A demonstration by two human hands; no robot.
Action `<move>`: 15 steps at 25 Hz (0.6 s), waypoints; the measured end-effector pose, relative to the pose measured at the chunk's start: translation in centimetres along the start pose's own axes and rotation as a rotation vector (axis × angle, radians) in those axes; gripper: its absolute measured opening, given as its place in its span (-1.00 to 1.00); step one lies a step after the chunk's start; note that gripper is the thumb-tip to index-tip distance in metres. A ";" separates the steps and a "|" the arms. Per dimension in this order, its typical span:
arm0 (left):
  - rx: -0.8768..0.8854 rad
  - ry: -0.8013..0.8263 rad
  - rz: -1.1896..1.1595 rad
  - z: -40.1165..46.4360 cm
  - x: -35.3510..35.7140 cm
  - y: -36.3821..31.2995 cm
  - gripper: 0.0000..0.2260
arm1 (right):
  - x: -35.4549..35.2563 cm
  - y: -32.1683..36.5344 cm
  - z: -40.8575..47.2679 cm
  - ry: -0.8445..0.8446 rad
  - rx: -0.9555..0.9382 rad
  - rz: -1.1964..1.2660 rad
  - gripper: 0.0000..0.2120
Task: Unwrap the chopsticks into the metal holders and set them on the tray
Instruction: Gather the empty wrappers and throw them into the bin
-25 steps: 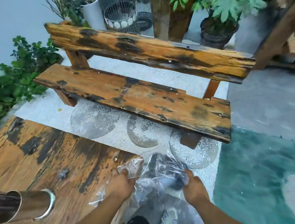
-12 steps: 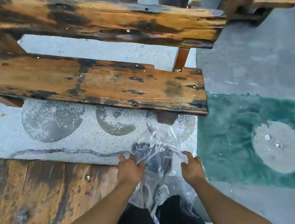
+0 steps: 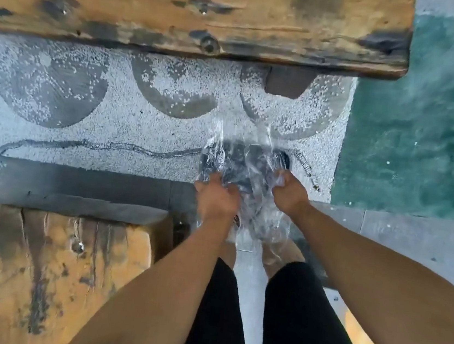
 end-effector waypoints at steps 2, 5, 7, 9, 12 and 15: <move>-0.088 0.036 0.006 4.3 2.8 0.5 -0.54 | 2.2 -1.3 4.3 0.033 0.012 -0.008 -0.47; -0.129 0.081 0.068 10.9 6.5 1.0 -0.56 | 5.0 -2.7 10.2 0.062 0.020 0.006 -0.54; -0.116 0.090 0.148 15.3 8.6 1.6 -0.56 | 6.3 -3.4 14.1 0.067 0.025 -0.002 -0.56; -0.089 0.090 0.224 19.8 10.7 2.3 -0.52 | 7.6 -4.2 18.6 0.054 -0.018 -0.042 -0.55; -0.078 0.080 0.232 24.8 13.1 3.2 -0.56 | 9.2 -5.0 24.3 0.037 -0.068 -0.171 -0.66; -0.085 0.062 0.211 28.5 14.8 3.7 -0.49 | 10.3 -5.6 28.7 0.036 -0.034 -0.210 -0.72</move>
Point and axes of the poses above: each hand's wrist, its own z-axis towards the middle knuckle, its own x-axis out of the palm, y = z × x, the point moved 2 cm from there along z, towards the middle knuckle, and after that the axes turned 6 degrees about y, right-handed, at the moved point
